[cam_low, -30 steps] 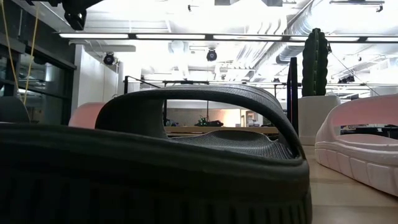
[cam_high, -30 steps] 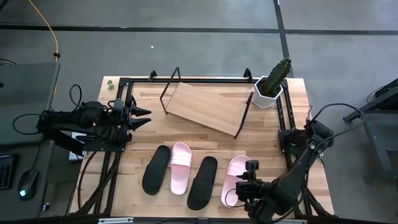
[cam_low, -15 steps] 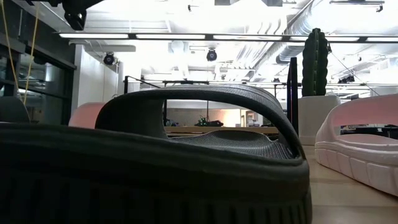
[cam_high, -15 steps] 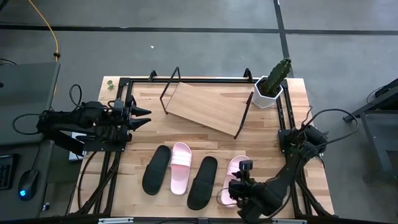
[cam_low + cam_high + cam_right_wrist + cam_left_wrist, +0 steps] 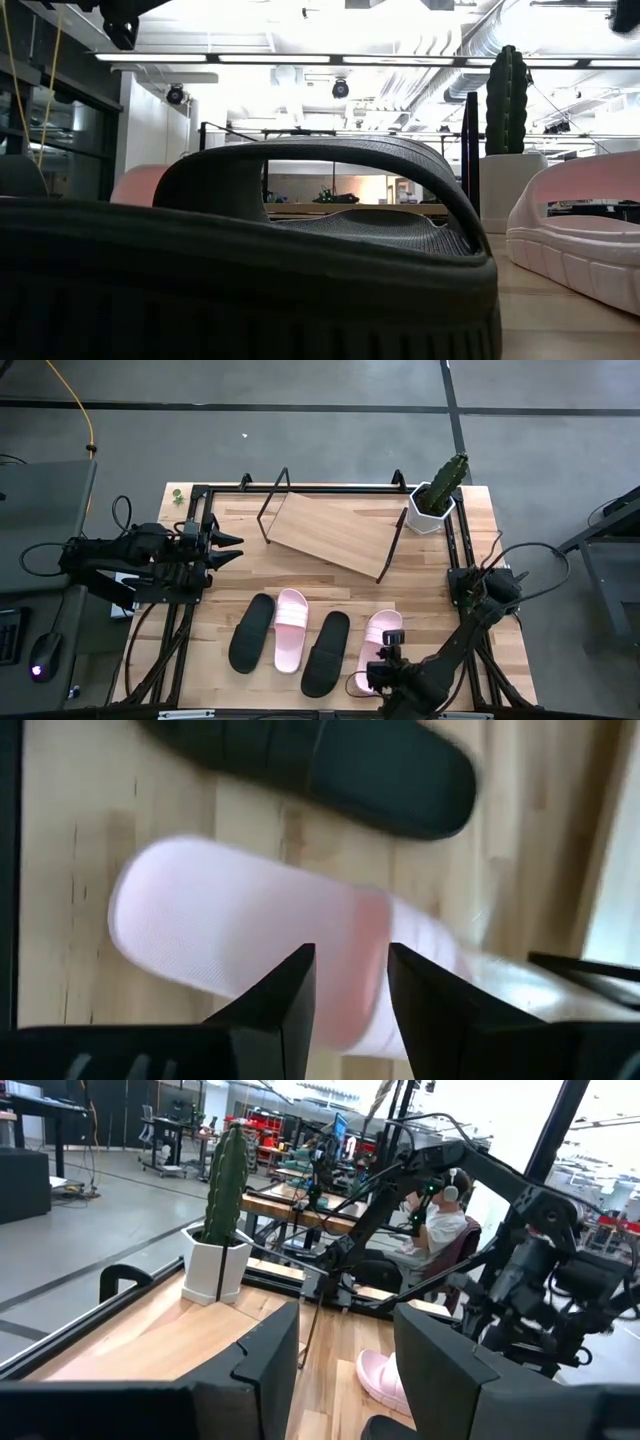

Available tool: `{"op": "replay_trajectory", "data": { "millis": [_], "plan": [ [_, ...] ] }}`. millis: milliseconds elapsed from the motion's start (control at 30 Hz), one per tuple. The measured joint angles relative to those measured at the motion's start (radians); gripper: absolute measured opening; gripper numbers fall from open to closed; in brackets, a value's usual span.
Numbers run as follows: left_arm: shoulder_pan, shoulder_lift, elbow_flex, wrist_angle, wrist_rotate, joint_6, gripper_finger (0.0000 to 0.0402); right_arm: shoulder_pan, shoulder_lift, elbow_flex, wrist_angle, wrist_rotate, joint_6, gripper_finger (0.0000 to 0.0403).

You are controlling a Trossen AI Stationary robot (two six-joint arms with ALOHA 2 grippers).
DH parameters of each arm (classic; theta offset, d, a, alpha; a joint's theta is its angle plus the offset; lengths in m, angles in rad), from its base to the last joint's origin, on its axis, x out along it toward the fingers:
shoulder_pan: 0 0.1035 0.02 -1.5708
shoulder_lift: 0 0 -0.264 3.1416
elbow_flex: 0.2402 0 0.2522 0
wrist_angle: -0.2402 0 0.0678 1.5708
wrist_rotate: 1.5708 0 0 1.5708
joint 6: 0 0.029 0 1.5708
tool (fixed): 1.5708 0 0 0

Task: Pick and place slides into the shelf
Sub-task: Put the right pink slide on the shelf

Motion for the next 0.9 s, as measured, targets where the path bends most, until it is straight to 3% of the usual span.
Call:
{"op": "replay_trajectory", "data": {
  "millis": [533, 900],
  "plan": [
    [0.000, 0.000, 0.000, -0.001, 0.000, 0.000, 0.0150, -0.001, 0.073, 0.000, -0.114, 0.005, 0.096, 0.0120],
    [0.000, 0.000, 0.000, -0.004, 0.000, 0.000, 0.0150, -0.010, 0.073, 0.000, -0.138, 0.048, 0.093, 0.0199]
  ]
}}
